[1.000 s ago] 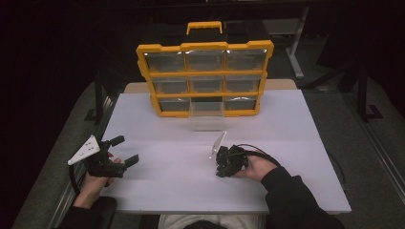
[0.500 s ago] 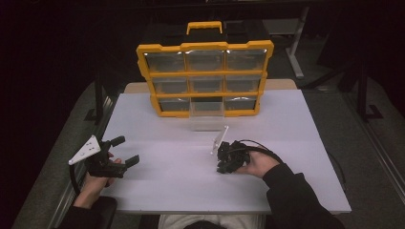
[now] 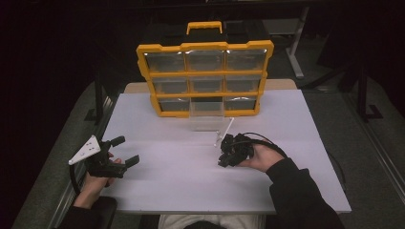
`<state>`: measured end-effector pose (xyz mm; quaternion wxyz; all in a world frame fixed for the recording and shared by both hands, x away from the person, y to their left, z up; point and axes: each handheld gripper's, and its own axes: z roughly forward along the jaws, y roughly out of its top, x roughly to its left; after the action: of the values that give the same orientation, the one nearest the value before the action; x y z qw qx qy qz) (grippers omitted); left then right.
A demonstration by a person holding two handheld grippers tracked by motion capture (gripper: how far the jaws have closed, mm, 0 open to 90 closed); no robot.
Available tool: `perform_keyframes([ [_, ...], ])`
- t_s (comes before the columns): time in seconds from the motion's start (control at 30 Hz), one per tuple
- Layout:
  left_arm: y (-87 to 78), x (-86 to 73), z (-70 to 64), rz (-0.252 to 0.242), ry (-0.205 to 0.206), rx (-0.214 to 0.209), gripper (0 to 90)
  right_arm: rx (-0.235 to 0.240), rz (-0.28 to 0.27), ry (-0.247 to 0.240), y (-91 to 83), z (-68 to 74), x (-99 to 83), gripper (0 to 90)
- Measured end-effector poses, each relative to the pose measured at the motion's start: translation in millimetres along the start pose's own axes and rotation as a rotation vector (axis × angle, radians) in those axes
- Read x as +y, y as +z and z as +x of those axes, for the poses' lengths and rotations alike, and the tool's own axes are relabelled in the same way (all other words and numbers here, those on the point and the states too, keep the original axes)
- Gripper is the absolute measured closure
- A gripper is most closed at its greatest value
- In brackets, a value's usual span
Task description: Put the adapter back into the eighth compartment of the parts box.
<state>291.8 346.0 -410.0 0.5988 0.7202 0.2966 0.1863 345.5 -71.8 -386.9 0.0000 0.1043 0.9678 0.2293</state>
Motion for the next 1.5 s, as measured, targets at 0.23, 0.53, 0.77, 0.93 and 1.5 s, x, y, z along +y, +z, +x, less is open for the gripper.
perform_keyframes([
  [0.23, 0.2, -0.1, -0.1, 0.001, 0.000, -0.001, 0.0, -0.003, -0.013, 0.001, -10.5, -3.5, 2.7, 75.3],
  [0.53, 0.2, -0.1, 0.0, 0.001, -0.001, 0.000, 0.0, -0.012, -0.027, 0.004, -23.2, -9.8, 7.1, 75.2],
  [0.77, 0.1, -0.2, 0.2, -0.001, -0.004, 0.001, 0.0, -0.012, -0.028, 0.002, -26.5, -12.1, 11.0, 75.2],
  [0.93, -0.1, 0.1, 0.4, -0.005, -0.005, 0.003, 0.0, -0.012, -0.024, -0.008, -27.6, -14.0, 14.8, 75.3],
  [1.5, -0.2, -0.2, 0.4, -0.003, -0.007, 0.000, 0.0, -0.027, -0.026, -0.022, -42.4, -20.7, 27.7, 75.3],
])
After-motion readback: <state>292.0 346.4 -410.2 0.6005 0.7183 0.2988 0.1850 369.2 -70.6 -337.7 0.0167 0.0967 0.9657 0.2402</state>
